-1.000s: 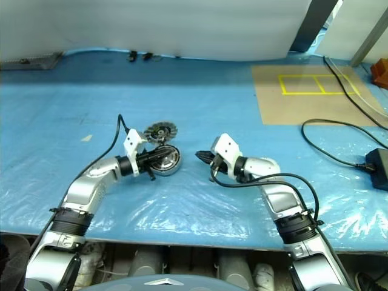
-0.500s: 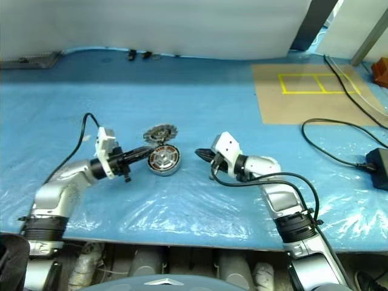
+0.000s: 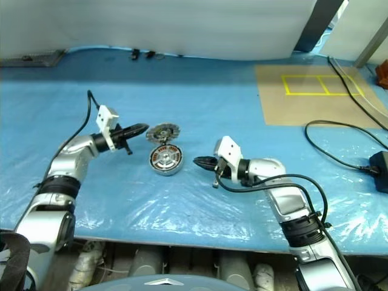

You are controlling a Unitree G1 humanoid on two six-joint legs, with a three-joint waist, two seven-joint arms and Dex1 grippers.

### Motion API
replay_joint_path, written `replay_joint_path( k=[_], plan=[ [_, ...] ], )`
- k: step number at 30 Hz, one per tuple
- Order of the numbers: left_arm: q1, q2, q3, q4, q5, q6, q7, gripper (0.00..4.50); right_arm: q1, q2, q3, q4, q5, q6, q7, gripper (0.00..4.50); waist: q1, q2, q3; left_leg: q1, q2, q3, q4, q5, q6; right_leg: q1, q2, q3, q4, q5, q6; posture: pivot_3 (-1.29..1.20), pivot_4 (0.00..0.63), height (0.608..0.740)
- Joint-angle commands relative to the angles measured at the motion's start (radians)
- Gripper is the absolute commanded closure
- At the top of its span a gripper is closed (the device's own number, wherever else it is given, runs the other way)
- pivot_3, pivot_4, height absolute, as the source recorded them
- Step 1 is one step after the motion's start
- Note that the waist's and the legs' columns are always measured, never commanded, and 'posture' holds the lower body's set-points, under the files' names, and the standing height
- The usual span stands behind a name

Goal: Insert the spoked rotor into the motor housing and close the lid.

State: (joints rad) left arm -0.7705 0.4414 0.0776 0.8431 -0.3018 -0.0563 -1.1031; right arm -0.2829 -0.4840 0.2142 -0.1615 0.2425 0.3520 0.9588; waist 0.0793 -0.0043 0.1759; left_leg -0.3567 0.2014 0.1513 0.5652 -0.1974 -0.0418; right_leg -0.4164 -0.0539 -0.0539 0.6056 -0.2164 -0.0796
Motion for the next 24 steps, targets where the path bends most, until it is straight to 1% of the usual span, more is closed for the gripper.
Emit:
replay_joint_path(
  k=[1,5,8,12,17,20,24],
  plan=[
    [-0.102,-0.018,0.007,0.063,0.002,-0.051,-0.067,4.46,0.020,-0.008,0.000,-0.048,0.025,0.006,0.009,4.50,0.000,0.000,0.000,-0.001,0.000,0.000,0.000,0.000,0.000,-0.001,0.000,0.000,0.000,0.000,0.000,0.00,0.150,0.740],
    [-0.162,-0.036,-0.004,0.120,0.010,-0.052,-0.169,4.46,0.029,-0.011,0.002,-0.048,0.011,0.003,-0.001,4.50,-0.002,0.000,0.000,-0.005,-0.001,0.000,0.001,0.000,0.000,-0.001,0.000,0.000,0.001,0.000,0.000,0.00,0.150,0.740],
    [-0.172,-0.039,-0.029,0.102,0.007,0.011,-0.288,4.46,0.029,-0.006,-0.001,-0.040,0.008,0.002,-0.012,4.50,0.001,0.000,0.000,-0.005,-0.001,0.000,0.000,0.000,0.000,-0.001,0.000,0.000,0.000,0.000,0.000,0.00,0.150,0.740],
    [-0.151,-0.030,-0.091,0.059,0.049,0.055,-0.368,4.46,0.030,0.000,-0.003,-0.032,0.007,0.000,-0.023,4.50,0.011,0.000,0.000,-0.005,-0.001,0.000,0.001,0.000,0.000,-0.003,0.000,0.000,0.001,0.000,0.000,0.00,0.150,0.740],
    [-0.078,-0.043,-0.131,-0.009,0.089,0.017,-0.351,4.46,0.020,0.014,-0.007,-0.004,-0.008,-0.028,-0.049,4.50,0.015,0.000,0.000,-0.006,0.000,0.000,0.001,0.000,0.000,-0.002,0.000,0.000,0.001,0.000,0.000,0.00,0.150,0.740],
    [-0.015,-0.054,-0.156,-0.080,0.105,0.015,-0.342,4.46,0.013,0.031,-0.016,0.024,-0.018,-0.059,-0.075,4.50,0.016,0.000,0.000,-0.007,0.000,0.000,0.001,0.000,0.000,-0.002,0.000,0.000,0.001,0.000,0.000,0.00,0.150,0.740],
    [0.063,-0.052,-0.214,-0.135,0.182,-0.045,-0.279,4.46,0.001,0.047,-0.019,0.056,-0.028,-0.092,-0.093,4.50,0.016,0.000,0.000,-0.007,0.000,0.000,0.001,0.000,0.000,-0.002,-0.001,-0.001,0.001,0.000,0.000,0.00,0.150,0.740]
  ],
)
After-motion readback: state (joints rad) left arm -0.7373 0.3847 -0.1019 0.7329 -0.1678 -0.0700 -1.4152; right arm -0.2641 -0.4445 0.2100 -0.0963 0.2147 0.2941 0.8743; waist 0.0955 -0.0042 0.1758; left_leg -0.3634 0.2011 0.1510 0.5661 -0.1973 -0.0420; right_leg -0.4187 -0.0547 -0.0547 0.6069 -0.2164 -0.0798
